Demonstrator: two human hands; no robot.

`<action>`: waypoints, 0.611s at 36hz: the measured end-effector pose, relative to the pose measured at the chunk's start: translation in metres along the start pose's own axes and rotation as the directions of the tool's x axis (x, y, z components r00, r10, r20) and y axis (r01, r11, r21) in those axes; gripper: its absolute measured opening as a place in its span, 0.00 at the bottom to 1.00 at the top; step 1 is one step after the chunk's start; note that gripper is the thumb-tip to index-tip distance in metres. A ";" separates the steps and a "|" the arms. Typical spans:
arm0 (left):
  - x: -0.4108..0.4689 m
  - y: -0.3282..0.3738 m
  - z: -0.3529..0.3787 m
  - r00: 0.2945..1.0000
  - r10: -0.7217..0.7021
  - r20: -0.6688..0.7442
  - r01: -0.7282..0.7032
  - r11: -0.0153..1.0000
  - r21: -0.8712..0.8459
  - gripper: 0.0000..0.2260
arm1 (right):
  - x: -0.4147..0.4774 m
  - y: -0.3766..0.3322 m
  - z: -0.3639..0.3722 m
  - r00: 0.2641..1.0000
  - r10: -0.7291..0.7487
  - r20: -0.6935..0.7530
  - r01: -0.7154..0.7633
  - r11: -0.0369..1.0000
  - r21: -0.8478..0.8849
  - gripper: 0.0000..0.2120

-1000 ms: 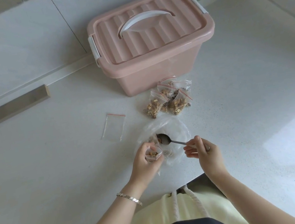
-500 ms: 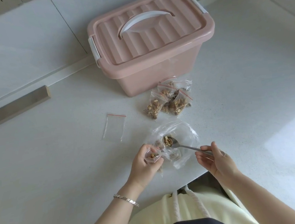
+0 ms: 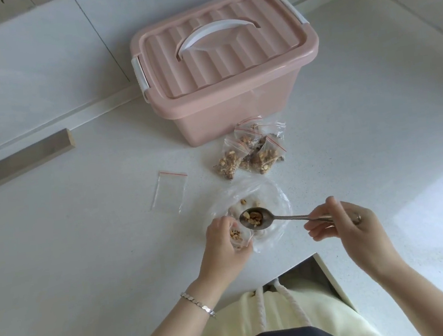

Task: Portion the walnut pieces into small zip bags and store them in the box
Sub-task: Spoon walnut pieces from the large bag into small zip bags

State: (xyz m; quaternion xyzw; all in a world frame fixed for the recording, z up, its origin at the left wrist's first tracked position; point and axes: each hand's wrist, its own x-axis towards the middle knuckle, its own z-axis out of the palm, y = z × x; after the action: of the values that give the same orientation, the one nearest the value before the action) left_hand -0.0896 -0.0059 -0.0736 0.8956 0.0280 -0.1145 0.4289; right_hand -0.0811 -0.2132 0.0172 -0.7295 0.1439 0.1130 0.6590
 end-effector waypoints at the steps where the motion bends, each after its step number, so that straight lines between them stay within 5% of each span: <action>1: 0.000 0.001 0.000 1.000 0.000 0.006 0.000 1.000 0.008 0.14 | -0.002 -0.002 0.003 0.999 -0.040 0.026 0.041 0.997 -0.061 0.18; 6: 0.000 0.000 -0.001 0.999 -0.022 0.024 0.021 0.999 0.032 0.13 | -0.011 0.000 0.011 0.942 -0.288 0.171 0.330 0.882 -0.335 0.20; 11: -0.003 -0.003 -0.004 0.999 -0.025 -0.028 0.024 1.000 -0.010 0.12 | -0.013 0.000 0.010 0.883 -0.445 0.149 0.469 0.813 -0.345 0.19; 15: -0.012 0.003 -0.012 0.973 -0.003 -0.230 -0.017 0.996 -0.085 0.13 | -0.012 -0.001 0.008 0.903 -0.427 0.050 0.422 0.856 -0.298 0.20; 22: -0.006 0.046 -0.059 0.830 -0.243 -0.501 -0.016 0.889 -0.458 0.10 | -0.009 0.005 0.006 0.961 -0.266 -0.082 0.234 0.932 -0.278 0.30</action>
State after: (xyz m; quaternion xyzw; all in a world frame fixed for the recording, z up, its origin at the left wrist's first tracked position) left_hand -0.0775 0.0109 -0.0013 0.7655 0.2291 0.1286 0.5874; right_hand -0.0909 -0.2072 0.0152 -0.8291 0.0722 0.0029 0.5545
